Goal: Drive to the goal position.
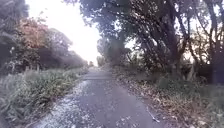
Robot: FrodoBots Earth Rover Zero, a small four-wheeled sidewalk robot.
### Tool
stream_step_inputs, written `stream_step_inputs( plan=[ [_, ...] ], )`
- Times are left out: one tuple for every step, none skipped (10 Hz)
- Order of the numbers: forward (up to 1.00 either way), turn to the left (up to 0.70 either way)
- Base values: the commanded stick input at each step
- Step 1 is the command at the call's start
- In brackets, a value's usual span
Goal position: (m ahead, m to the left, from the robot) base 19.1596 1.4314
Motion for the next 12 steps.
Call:
stream_step_inputs(
  plan=[
    [0.45, 0.00],
    [0.45, 0.00],
    [0.45, 0.00],
    [0.45, 0.00],
    [0.45, 0.00],
    [0.45, 0.00],
    [0.45, 0.00],
    [0.45, 0.00],
    [0.45, 0.00],
    [0.45, 0.00],
    [0.45, 0.00],
    [0.45, 0.00]
  ],
)
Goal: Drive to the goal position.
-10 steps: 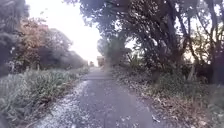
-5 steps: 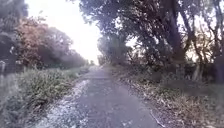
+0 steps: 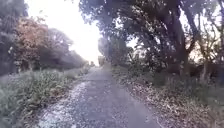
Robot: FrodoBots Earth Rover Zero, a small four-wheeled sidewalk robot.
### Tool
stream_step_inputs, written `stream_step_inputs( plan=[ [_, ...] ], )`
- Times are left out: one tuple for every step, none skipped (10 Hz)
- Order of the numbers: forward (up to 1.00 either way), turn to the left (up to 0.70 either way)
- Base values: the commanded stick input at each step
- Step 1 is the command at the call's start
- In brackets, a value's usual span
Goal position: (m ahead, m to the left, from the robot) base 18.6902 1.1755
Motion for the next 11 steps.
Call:
stream_step_inputs(
  plan=[
    [0.45, 0.00],
    [0.45, 0.00],
    [0.45, 0.00],
    [0.45, 0.00],
    [0.45, 0.00],
    [0.45, 0.00],
    [0.45, 0.00],
    [0.45, 0.00],
    [0.45, 0.00],
    [0.45, 0.00],
    [0.45, 0.00]
  ],
)
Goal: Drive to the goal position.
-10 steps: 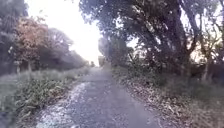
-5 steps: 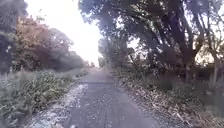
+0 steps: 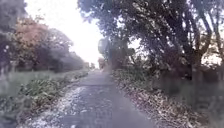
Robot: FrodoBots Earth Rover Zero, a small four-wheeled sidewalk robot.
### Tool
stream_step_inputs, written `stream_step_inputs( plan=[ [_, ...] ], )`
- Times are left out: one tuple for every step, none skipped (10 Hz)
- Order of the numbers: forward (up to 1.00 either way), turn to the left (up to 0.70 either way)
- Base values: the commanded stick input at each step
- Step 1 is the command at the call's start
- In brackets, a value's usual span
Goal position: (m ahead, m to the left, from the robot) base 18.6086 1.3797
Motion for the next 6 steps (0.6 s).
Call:
stream_step_inputs(
  plan=[
    [0.45, 0.00],
    [0.45, 0.00],
    [0.45, 0.00],
    [0.45, 0.00],
    [0.45, 0.00],
    [0.45, 0.00]
  ],
)
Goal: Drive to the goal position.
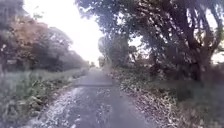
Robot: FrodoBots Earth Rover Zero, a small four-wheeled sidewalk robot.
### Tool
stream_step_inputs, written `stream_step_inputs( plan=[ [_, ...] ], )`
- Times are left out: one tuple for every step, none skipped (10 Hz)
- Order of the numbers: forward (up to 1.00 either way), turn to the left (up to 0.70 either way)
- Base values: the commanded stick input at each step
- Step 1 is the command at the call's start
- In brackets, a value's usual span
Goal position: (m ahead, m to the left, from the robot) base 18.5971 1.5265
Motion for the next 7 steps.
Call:
stream_step_inputs(
  plan=[
    [0.45, 0.27],
    [0.45, 0.27],
    [0.45, 0.27],
    [0.45, 0.27],
    [0.45, 0.27],
    [0.45, 0.27],
    [0.45, 0.27]
  ],
)
